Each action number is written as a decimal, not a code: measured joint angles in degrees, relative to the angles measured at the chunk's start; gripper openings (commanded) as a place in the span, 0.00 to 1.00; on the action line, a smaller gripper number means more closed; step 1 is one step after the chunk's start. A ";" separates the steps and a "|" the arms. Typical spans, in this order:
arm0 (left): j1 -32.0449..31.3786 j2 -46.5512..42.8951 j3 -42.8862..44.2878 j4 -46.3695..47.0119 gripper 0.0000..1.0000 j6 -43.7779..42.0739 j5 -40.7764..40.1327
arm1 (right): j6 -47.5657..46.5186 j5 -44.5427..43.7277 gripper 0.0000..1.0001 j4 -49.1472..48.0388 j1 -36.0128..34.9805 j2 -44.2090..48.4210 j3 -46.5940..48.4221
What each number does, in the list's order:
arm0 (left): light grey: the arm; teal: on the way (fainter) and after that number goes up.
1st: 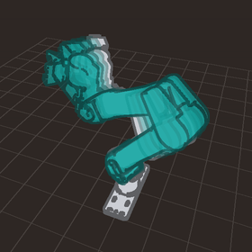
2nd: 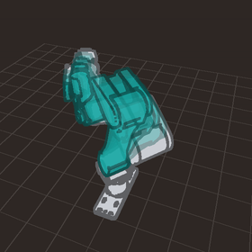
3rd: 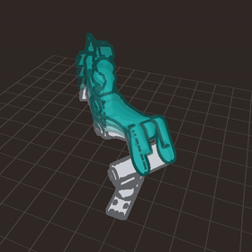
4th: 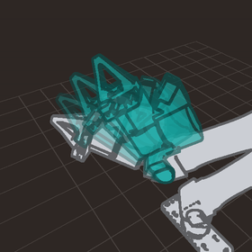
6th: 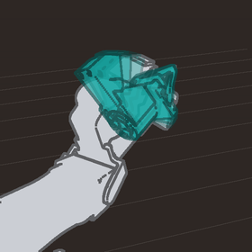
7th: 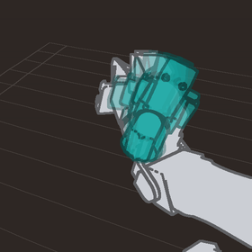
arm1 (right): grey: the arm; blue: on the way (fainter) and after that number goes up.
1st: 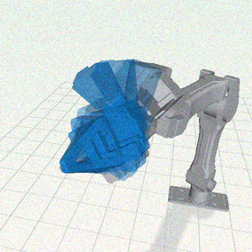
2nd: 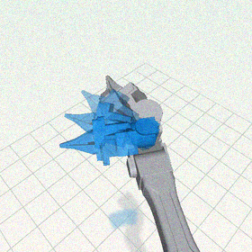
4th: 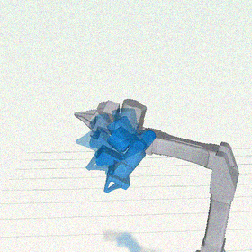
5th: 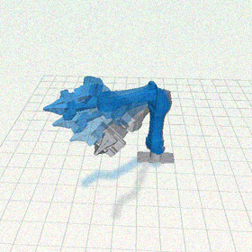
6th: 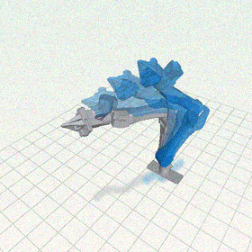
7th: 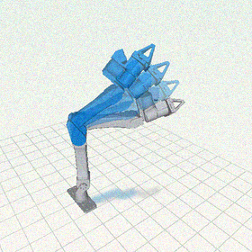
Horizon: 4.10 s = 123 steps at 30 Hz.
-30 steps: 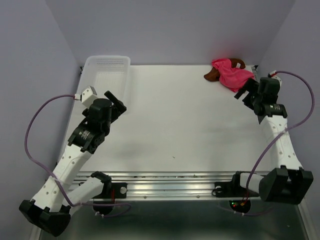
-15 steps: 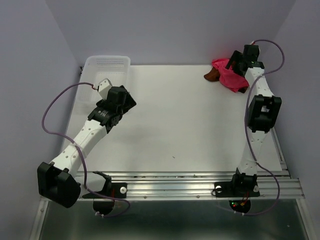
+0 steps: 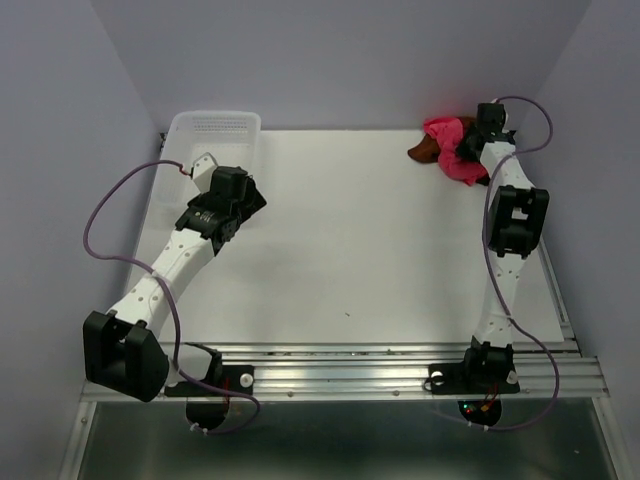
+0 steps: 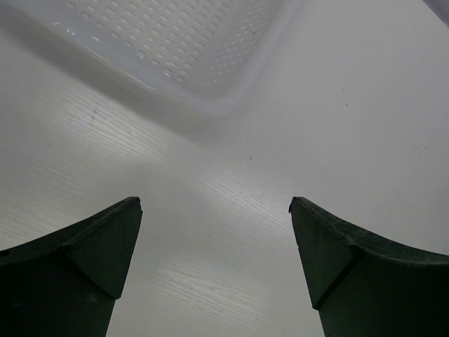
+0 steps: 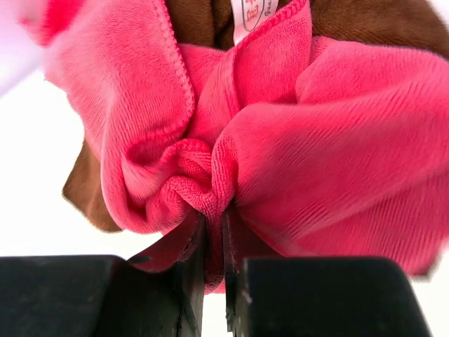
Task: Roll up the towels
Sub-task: Grab a towel with the right arm, then move the towel to the center of the board, then flatten the towel
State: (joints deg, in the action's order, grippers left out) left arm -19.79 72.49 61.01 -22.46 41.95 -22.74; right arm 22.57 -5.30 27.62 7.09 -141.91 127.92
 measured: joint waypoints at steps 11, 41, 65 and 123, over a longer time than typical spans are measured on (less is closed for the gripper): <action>0.04 -6.95 -1.57 0.98 0.99 -0.55 3.41 | -5.29 7.48 0.01 0.00 -1.64 28.63 -13.75; -0.02 -21.57 -16.15 2.49 0.99 -3.15 19.19 | -3.30 6.99 1.00 10.56 -11.39 60.28 -66.62; -29.49 15.61 -14.45 20.13 0.68 -7.69 29.99 | -2.19 8.28 1.00 8.35 -11.39 77.55 -74.79; -16.48 13.14 5.51 15.34 0.00 -3.08 19.30 | -19.37 -12.92 1.00 -19.76 -68.98 49.90 -74.55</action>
State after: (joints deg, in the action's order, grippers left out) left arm -36.27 85.62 66.52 -7.11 38.87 -3.44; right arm 3.20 -18.22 7.86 -61.89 -92.01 53.36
